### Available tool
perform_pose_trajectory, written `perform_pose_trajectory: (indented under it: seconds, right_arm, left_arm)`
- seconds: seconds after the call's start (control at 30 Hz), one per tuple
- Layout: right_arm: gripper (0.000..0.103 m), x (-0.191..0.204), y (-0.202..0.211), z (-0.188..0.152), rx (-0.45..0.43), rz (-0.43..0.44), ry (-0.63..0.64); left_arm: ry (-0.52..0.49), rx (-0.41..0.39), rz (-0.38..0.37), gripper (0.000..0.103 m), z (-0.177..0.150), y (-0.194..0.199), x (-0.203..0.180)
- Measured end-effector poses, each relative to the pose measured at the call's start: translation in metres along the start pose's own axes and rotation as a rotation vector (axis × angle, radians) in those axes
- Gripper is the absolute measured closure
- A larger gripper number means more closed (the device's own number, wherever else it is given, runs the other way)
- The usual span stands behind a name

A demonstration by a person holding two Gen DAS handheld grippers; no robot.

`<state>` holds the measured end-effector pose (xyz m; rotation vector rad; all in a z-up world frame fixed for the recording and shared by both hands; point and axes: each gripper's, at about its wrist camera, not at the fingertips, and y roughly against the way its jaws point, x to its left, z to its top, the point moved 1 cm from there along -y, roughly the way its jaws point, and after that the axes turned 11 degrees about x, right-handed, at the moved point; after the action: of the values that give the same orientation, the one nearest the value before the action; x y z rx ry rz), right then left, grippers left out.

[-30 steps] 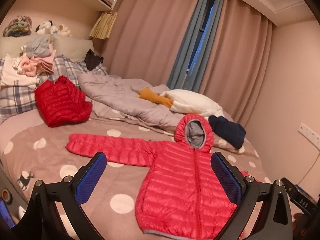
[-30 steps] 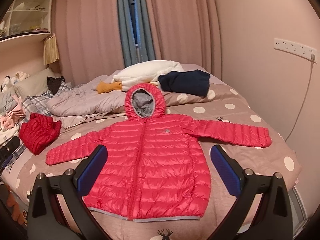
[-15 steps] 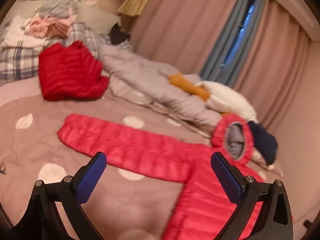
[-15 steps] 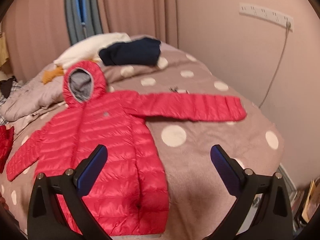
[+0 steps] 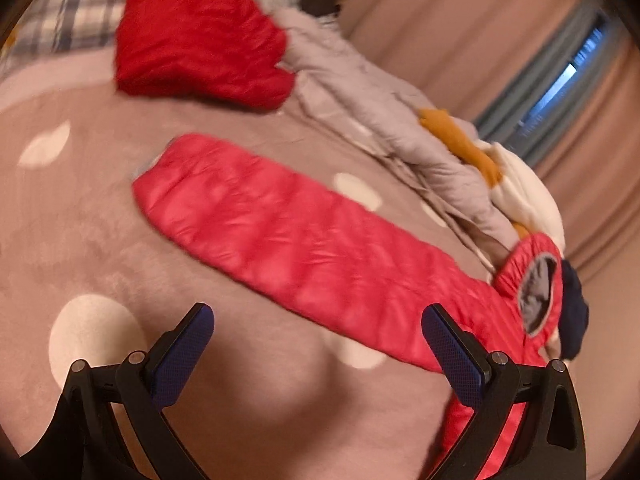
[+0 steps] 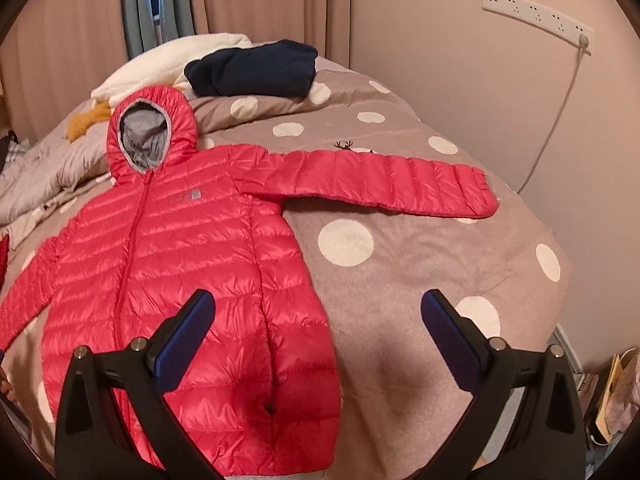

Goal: Fold large clothes
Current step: 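Lower the left tool onto the nearest sleeve cuff and close it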

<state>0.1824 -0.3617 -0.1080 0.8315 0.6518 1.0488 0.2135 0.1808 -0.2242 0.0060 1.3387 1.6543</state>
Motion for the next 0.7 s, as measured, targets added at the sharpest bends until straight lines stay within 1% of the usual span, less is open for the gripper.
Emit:
perform_pose_trajectory:
  seconds: [0.07,0.13,0.2,0.23,0.27,0.33,0.4,0.47,0.53,0.63,0.7]
  right_arm:
    - [0.0,0.004,-0.005,-0.003,0.013,-0.006,0.011]
    - [0.0,0.006,-0.009,-0.005,0.03,0.0,0.011]
    - [0.0,0.008,-0.013,-0.007,0.043,0.018,0.009]
    - [0.0,0.009,-0.015,-0.007,0.052,0.026,0.009]
    - [0.0,0.01,-0.016,-0.008,0.063,0.033,0.009]
    - [0.0,0.01,-0.018,-0.008,0.068,0.041,0.008]
    - [0.0,0.009,-0.02,-0.008,0.064,0.026,0.0]
    - [0.0,0.008,-0.024,-0.01,0.07,0.009,-0.015]
    - [0.0,0.008,-0.03,-0.012,0.094,0.016,-0.02]
    - [0.0,0.008,-0.039,-0.016,0.138,0.035,-0.022]
    - [0.0,0.009,-0.043,-0.019,0.15,0.031,-0.024]
  left_arm:
    - [0.086,0.017,-0.023,0.0,0.005,-0.004,0.018]
    - [0.178,0.014,-0.067,0.0,0.008,-0.003,0.037]
    - [0.245,0.01,-0.159,0.0,0.011,-0.003,0.054]
    - [0.257,0.016,-0.183,0.0,0.013,-0.004,0.057]
    - [0.241,0.024,-0.2,0.0,0.015,-0.004,0.059]
    - [0.177,0.026,-0.209,0.0,0.017,-0.004,0.056]
    - [0.168,0.038,-0.22,0.0,0.018,-0.006,0.054]
    - [0.162,0.034,-0.278,0.0,0.018,-0.007,0.053]
    - [0.163,0.046,-0.349,0.0,0.022,-0.013,0.053]
    - [0.179,0.057,-0.407,0.0,0.027,-0.015,0.055]
    - [0.186,0.083,-0.494,0.001,0.033,-0.019,0.055]
